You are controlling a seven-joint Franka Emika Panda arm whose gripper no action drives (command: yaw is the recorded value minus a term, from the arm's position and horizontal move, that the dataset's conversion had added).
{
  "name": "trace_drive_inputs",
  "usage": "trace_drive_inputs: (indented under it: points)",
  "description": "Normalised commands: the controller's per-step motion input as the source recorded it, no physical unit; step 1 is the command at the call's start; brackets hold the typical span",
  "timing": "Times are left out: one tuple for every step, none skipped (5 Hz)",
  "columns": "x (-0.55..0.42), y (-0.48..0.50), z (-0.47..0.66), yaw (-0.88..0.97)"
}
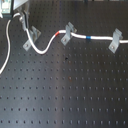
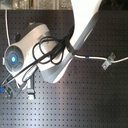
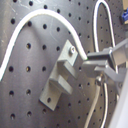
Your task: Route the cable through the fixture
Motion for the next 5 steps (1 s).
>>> trace_drive_inputs:
  points:
    - [-0.061,-0.374,0.0,-0.56]
    - [0.024,-0.395,0.0,-0.49]
    - [-0.172,-0.376,0.0,-0.35]
    - [-0.181,-0.307,-0.03,-0.39]
    - [-0.24,-0.106,0.0,-0.41]
